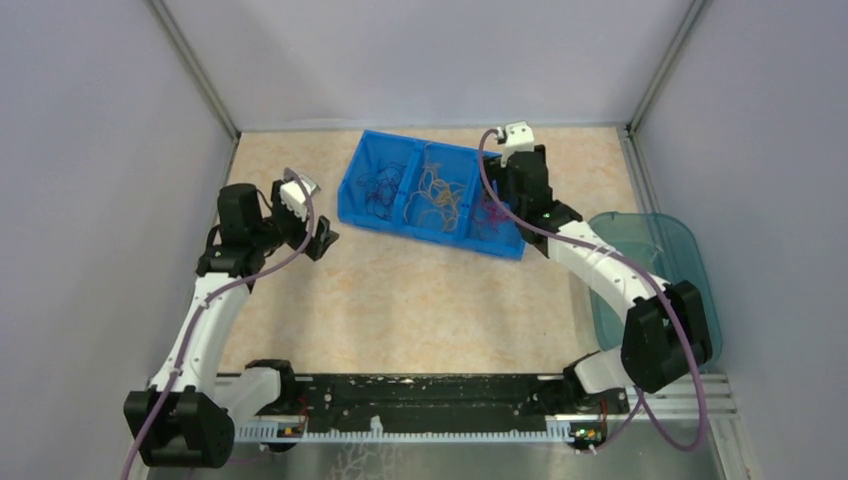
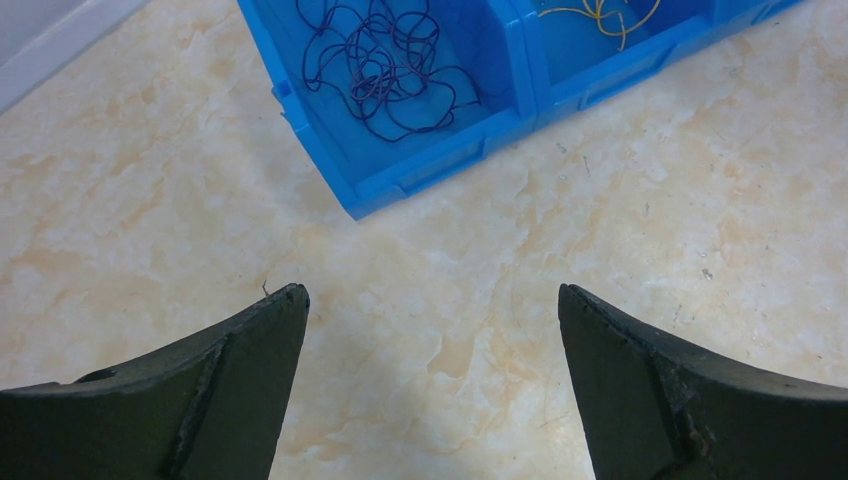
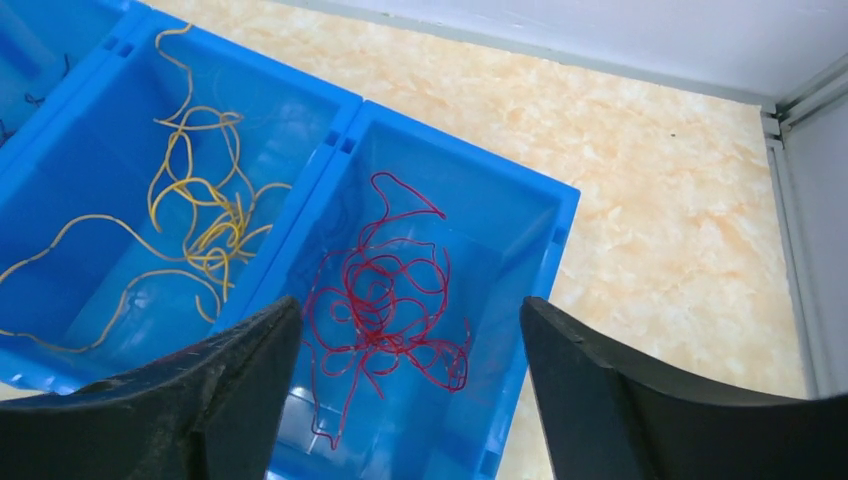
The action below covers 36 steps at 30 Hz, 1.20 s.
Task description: Untangle the cables
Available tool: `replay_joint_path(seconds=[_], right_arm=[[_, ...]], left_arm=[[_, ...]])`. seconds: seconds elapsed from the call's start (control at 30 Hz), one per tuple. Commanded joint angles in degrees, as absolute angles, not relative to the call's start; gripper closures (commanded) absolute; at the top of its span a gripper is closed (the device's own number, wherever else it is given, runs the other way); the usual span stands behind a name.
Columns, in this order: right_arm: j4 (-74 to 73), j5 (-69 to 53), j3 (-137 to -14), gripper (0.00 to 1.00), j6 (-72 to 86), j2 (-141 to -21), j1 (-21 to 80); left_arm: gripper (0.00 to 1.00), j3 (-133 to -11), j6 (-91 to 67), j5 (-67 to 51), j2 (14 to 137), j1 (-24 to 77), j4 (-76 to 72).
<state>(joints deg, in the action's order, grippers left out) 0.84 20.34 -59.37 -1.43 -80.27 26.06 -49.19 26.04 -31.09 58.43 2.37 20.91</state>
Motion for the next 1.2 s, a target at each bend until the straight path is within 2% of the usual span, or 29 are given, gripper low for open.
replay_joint_path(seconds=[0.0,0.03,0.07,0.17,0.43,0.53,0.6,0.77,0.97,1.17], right_arm=[[2.6,20.9,-60.1,0.11,1.0,-75.0,25.8],[3.0,20.8,-59.1,0.03,1.9,-74.3,25.8],[3.5,21.3,-57.6,0.01,2.8,-73.5,25.7],[7.4,25.0,-51.6,0.01,6.6,-71.0,25.1],[24.5,32.8,-30.8,0.01,12.1,-64.0,18.2],[21.7,31.2,-29.3,0.01,17.9,-65.4,12.8],[25.9,32.8,-26.3,0.01,18.2,-65.2,11.1],[41.2,37.9,-20.8,0.01,10.1,-69.2,10.7],[49.8,40.5,-20.8,0.01,1.9,-73.5,9.7],[45.9,37.1,-20.3,0.01,3.6,-71.7,8.6]], left_arm=[[0.0,-47.5,24.6,-31.0,58.0,1.0,16.3],[0.0,-47.3,24.1,-30.9,58.0,0.6,15.3],[0.0,-46.5,23.5,-30.7,58.0,0.2,14.2],[0.0,-42.8,20.0,-29.8,57.7,-0.9,7.4],[0.0,-25.3,9.0,-26.7,61.1,-3.3,-23.8],[0.0,-19.9,5.5,-26.3,65.5,-4.6,-39.1],[0.0,-19.7,4.6,-25.4,68.4,-4.6,-39.9],[0.0,-19.0,4.4,-24.3,75.6,-4.5,-45.3],[0.0,-15.4,4.5,-24.6,82.4,-4.5,-60.8],[0.0,-14.5,3.8,-22.0,87.7,-4.5,-69.1]])
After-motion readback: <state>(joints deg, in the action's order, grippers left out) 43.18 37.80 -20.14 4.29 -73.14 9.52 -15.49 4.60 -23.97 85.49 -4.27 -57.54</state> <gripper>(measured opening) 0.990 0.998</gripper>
